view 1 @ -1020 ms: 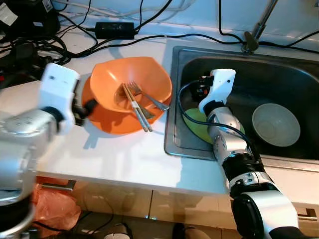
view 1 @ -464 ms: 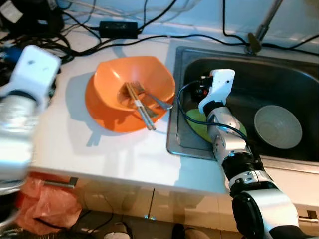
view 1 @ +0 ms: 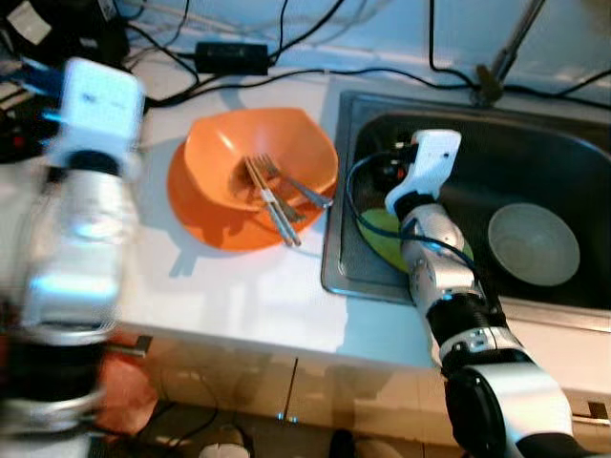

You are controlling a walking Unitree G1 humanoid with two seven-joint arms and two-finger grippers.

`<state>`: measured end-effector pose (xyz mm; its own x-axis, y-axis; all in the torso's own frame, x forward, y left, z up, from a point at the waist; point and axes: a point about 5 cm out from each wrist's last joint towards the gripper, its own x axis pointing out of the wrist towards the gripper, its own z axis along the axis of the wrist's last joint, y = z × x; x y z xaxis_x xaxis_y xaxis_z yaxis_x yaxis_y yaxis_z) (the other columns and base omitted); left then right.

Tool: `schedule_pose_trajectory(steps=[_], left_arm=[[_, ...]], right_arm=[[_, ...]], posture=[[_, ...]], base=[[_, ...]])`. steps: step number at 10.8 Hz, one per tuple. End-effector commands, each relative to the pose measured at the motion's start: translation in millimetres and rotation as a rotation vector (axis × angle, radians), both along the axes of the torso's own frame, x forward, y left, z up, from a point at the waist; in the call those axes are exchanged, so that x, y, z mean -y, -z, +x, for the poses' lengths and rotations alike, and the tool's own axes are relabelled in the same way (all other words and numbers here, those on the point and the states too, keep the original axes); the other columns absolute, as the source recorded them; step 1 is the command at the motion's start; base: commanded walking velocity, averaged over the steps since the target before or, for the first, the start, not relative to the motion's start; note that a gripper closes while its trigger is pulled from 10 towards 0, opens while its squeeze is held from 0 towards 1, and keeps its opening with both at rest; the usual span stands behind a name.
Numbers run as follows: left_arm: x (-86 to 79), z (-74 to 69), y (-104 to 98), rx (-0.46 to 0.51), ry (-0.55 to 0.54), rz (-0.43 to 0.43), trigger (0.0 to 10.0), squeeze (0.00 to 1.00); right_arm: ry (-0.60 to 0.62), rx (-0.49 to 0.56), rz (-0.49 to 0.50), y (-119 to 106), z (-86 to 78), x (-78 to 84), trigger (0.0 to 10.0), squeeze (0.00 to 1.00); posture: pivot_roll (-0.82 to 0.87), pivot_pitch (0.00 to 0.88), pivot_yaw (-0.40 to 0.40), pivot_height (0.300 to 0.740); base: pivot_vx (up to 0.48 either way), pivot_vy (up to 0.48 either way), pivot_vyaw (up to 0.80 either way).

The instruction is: Kitchen organization

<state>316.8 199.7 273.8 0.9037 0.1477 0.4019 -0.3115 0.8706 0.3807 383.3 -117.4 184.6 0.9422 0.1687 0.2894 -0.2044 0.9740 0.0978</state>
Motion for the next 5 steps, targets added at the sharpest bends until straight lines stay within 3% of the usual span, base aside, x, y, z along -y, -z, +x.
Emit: schedule_pose_trajectory(steps=[1, 5], left_arm=[[5.0, 0.8, 1, 0.056, 0.049, -0.043, 10.0, 0.0], [38.9, 14.8, 23, 0.131, 0.276, -0.214, 10.0, 0.0]], right_arm=[[0.017, 0.023, 0.03, 0, -2.8, 6.1, 10.0, 0.0], [0.044, 0.097, 0.04, -11, -7.2, 17.9, 10.0, 0.0]], posture=[[0.2, 0.112, -0.043, 0.74], [0.15, 0.112, -0.043, 0.74]], base=[[0.0, 0.0, 0.0], [0.0, 0.0, 0.0]])
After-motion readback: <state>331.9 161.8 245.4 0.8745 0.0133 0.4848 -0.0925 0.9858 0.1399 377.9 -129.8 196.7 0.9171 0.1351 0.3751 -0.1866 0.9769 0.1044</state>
